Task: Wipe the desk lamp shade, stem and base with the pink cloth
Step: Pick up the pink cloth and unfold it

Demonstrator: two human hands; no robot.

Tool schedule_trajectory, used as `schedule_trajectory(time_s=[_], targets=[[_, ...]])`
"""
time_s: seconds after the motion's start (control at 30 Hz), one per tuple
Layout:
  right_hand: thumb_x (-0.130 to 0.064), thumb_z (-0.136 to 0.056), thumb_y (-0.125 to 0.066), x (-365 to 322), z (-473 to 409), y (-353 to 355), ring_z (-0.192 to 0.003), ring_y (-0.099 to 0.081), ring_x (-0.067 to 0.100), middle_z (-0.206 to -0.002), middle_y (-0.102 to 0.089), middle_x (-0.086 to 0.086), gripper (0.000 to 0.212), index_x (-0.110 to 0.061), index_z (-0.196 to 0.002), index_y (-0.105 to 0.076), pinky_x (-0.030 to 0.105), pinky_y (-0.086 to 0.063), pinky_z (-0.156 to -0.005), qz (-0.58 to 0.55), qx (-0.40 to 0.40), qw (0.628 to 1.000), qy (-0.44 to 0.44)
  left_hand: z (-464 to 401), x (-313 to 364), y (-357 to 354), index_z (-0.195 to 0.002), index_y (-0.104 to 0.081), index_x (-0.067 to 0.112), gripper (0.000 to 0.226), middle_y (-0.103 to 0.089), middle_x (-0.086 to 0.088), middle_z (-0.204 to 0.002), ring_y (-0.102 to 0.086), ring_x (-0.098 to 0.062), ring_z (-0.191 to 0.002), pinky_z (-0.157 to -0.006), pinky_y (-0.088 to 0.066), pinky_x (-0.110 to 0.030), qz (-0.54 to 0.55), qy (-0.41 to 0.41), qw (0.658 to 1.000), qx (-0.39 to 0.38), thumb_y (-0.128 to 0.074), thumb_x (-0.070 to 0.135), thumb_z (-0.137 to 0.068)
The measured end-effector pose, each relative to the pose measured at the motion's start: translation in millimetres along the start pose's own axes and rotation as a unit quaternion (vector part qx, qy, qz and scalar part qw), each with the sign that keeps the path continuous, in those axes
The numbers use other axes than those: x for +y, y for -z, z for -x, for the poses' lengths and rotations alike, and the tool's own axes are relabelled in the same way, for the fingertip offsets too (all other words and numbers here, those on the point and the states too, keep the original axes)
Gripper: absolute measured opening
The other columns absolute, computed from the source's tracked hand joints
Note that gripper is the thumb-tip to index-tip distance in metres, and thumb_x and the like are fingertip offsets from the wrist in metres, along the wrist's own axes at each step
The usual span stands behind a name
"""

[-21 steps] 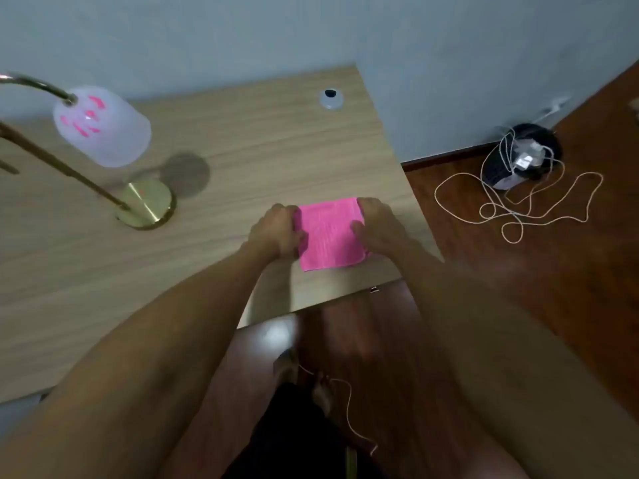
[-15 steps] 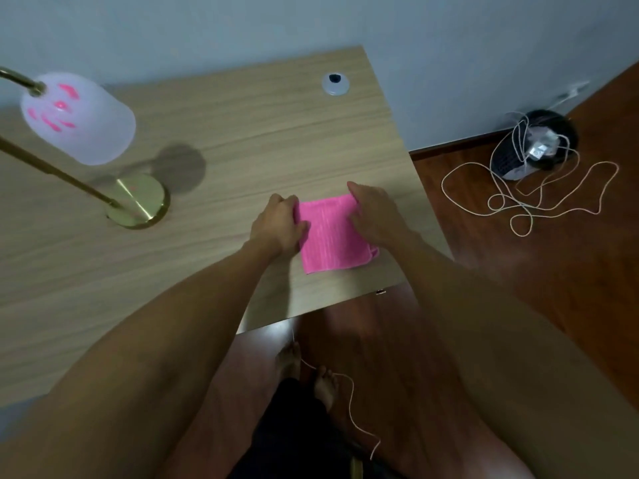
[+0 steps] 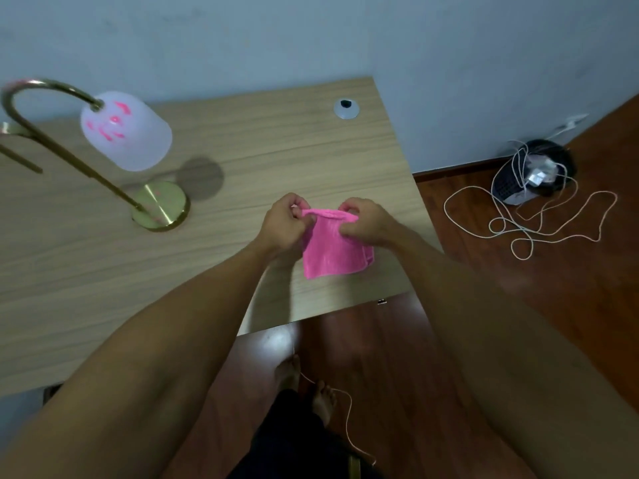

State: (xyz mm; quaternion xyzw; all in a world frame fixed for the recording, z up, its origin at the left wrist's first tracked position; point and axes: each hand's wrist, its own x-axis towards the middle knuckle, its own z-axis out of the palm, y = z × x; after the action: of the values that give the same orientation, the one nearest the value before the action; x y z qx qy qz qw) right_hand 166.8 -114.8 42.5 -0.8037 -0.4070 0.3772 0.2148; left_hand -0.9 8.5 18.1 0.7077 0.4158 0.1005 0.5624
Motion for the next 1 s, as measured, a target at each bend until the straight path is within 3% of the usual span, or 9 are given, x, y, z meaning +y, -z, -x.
schedule_trajectory(time_s=[0.17, 0.27, 0.37, 0.5, 0.67, 0.73, 0.83, 0.93, 1.0], targets=[[-0.009, -0.091, -0.068, -42, 28, -2, -0.065, -0.061, 0.020, -0.078, -0.066, 0.005, 0.002, -0.009, -0.091, -0.070, 0.033, -0.053, -0.060, -0.028, -0.048, 0.998, -0.001, 28, 30, 31, -0.096, -0.067, 0.003, 0.013, -0.064, -0.011, -0.080, -0.057, -0.021, -0.071, -0.066, -0.049, -0.038, 0.005, -0.034, 0.999, 0.016, -0.072, 0.012, -0.089], [-0.013, -0.092, -0.072, -77, 41, -1, -0.072, -0.070, 0.017, -0.093, -0.071, 0.004, 0.021, -0.016, -0.111, -0.067, 0.026, -0.057, -0.056, -0.062, -0.071, 0.996, 0.007, 48, 52, 56, -0.098, -0.067, 0.000, 0.014, -0.063, -0.012, -0.082, -0.055, -0.019, -0.071, -0.063, -0.047, -0.028, 0.005, -0.059, 0.997, 0.042, -0.071, 0.012, -0.092], [-0.027, -0.090, -0.081, -115, 46, -4, -0.075, -0.076, 0.026, -0.100, -0.076, 0.008, 0.034, -0.018, -0.120, -0.069, 0.030, -0.060, -0.053, -0.088, -0.096, 0.991, 0.024, 68, 73, 83, -0.102, -0.068, -0.001, 0.012, -0.062, -0.011, -0.083, -0.055, -0.012, -0.068, -0.060, -0.049, -0.017, 0.015, -0.085, 0.994, 0.067, -0.069, 0.007, -0.093], [-0.022, -0.096, -0.073, -162, 44, -14, -0.082, -0.072, 0.028, -0.094, -0.075, 0.009, 0.009, -0.014, -0.098, -0.072, 0.035, -0.059, -0.068, -0.082, -0.082, 0.992, 0.045, 87, 83, 123, -0.108, -0.071, 0.005, 0.021, -0.069, -0.003, -0.091, -0.062, -0.011, -0.078, -0.075, -0.053, -0.023, -0.004, -0.106, 0.983, 0.147, -0.072, 0.018, -0.092], [-0.018, -0.105, -0.056, -202, 32, -32, -0.064, -0.064, 0.021, -0.080, -0.064, 0.008, 0.021, 0.000, -0.102, -0.066, 0.027, -0.048, -0.050, -0.086, 0.027, 0.995, 0.036, 105, 75, 200, -0.091, -0.072, 0.019, 0.009, -0.074, 0.001, -0.084, -0.072, -0.020, -0.081, -0.080, -0.057, -0.032, 0.004, -0.114, 0.957, 0.267, -0.069, 0.026, -0.086], [-0.018, -0.106, -0.052, -215, 26, -40, -0.076, -0.069, 0.026, -0.087, -0.069, 0.010, 0.020, -0.004, -0.100, -0.064, 0.030, -0.052, -0.054, -0.122, 0.081, 0.989, 0.028, 111, 72, 235, -0.088, -0.071, 0.020, 0.010, -0.073, 0.004, -0.079, -0.072, -0.021, -0.079, -0.079, -0.059, -0.035, -0.009, -0.122, 0.948, 0.293, -0.064, 0.027, -0.086], [-0.015, -0.101, -0.046, -236, 16, -57, -0.093, -0.073, 0.039, -0.101, -0.074, 0.021, 0.023, -0.008, -0.098, -0.068, 0.048, -0.061, -0.074, -0.158, 0.177, 0.971, 0.015, 115, 62, 284, -0.095, -0.070, 0.019, 0.014, -0.066, 0.009, -0.075, -0.066, -0.018, -0.077, -0.077, -0.055, -0.033, -0.077, -0.134, 0.929, 0.336, -0.060, 0.027, -0.089], [-0.021, -0.101, -0.043, -260, 9, -74, -0.088, -0.074, 0.039, -0.105, -0.073, 0.019, 0.032, -0.008, -0.109, -0.071, 0.052, -0.065, -0.066, -0.224, 0.231, 0.947, -0.001, 110, 51, 325, -0.109, -0.069, 0.018, 0.023, -0.069, 0.003, -0.094, -0.065, -0.020, -0.089, -0.083, -0.055, -0.037, -0.142, -0.152, 0.920, 0.332, -0.059, 0.029, -0.091], [-0.030, -0.101, -0.044, -279, 7, -85, -0.091, -0.074, 0.037, -0.104, -0.074, 0.016, 0.034, -0.010, -0.107, -0.071, 0.057, -0.064, -0.073, -0.258, 0.269, 0.928, 0.021, 103, 45, 345, -0.121, -0.066, 0.017, 0.033, -0.069, -0.001, -0.114, -0.064, -0.023, -0.104, -0.092, -0.053, -0.040, -0.193, -0.160, 0.917, 0.311, -0.061, 0.032, -0.093]])
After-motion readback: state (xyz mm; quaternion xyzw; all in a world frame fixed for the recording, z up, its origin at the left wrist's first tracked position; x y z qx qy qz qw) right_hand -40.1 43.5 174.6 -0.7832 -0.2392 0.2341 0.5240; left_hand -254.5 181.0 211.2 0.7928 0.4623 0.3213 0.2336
